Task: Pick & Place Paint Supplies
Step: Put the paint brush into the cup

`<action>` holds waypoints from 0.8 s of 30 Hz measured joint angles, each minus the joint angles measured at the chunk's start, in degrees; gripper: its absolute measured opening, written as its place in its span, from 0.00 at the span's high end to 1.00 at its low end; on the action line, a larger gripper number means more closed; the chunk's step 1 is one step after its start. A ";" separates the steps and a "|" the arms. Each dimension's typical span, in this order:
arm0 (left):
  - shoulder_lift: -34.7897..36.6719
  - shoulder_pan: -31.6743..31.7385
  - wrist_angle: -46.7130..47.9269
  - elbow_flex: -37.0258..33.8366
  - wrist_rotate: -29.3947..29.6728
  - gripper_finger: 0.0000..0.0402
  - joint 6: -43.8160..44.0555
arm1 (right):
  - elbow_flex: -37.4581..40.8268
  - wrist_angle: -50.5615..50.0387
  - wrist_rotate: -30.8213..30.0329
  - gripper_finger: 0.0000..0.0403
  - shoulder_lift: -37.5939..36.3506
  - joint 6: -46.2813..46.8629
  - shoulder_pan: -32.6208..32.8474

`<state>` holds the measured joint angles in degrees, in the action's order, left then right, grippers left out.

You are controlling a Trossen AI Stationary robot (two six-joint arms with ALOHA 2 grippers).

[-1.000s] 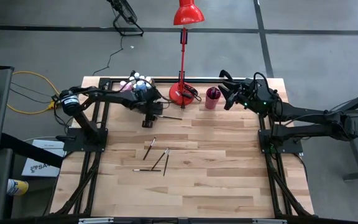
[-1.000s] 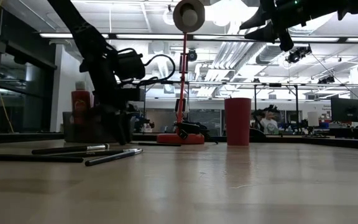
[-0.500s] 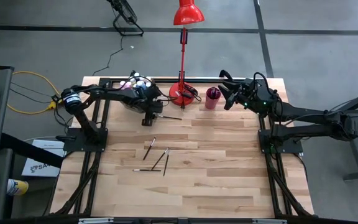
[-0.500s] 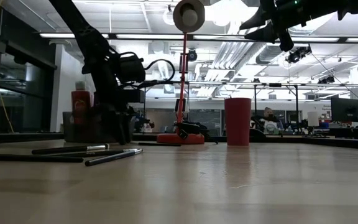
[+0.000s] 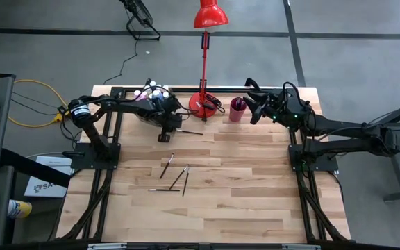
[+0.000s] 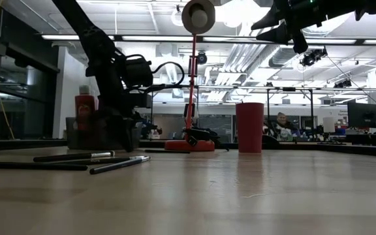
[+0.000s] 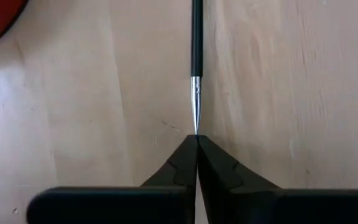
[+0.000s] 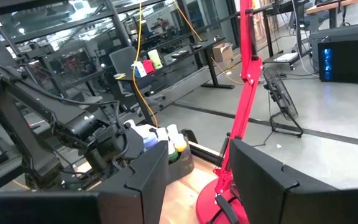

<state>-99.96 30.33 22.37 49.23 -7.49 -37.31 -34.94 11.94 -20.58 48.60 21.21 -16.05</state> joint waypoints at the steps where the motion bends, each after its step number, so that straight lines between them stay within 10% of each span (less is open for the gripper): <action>1: 0.00 0.00 0.00 -0.01 0.06 0.99 -0.23 | 0.00 0.00 0.00 0.59 0.00 0.00 -0.01; 24: 4.68 -3.69 16.36 12.06 4.38 1.00 -6.96 | 0.02 0.40 9.39 0.59 0.75 0.20 0.94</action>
<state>-95.28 26.63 38.73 61.29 -3.11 -44.27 -34.92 12.34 -11.19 49.35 21.41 -15.11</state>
